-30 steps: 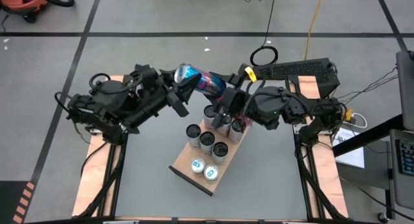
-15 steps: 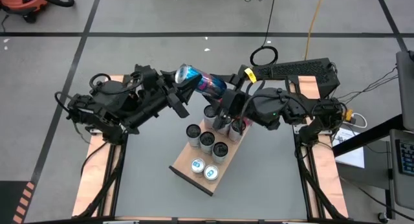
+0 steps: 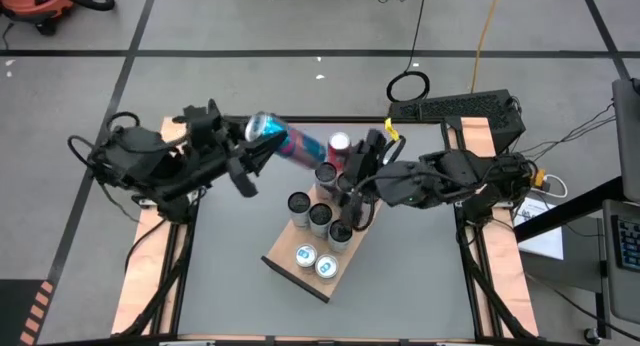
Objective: Place canned beverage on shelf
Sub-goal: Put the blue soda can on the shelf aligned with the other blue soda cans
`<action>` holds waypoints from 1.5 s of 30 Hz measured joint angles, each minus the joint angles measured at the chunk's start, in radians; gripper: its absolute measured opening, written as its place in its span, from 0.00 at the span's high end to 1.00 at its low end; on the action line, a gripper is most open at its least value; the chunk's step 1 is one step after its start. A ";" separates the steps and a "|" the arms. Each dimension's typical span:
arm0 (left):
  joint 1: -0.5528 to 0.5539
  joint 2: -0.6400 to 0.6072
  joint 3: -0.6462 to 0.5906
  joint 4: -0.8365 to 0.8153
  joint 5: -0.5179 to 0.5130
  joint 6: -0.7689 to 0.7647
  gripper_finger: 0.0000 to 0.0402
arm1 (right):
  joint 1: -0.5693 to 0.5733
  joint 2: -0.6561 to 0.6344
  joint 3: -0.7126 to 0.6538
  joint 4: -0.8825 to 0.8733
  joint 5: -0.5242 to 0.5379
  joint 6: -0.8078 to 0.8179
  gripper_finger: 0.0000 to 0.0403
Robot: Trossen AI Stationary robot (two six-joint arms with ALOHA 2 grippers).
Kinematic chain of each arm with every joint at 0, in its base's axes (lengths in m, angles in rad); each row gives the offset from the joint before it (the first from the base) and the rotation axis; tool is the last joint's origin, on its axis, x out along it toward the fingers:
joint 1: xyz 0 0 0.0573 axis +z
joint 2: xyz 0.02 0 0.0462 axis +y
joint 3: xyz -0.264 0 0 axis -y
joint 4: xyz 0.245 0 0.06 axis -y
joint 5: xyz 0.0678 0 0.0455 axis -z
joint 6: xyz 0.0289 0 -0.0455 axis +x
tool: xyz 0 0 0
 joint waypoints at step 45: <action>-0.418 -0.017 -0.428 -0.831 -0.169 -0.958 0.45 | 0.540 -0.048 -0.001 0.204 0.264 0.593 0.25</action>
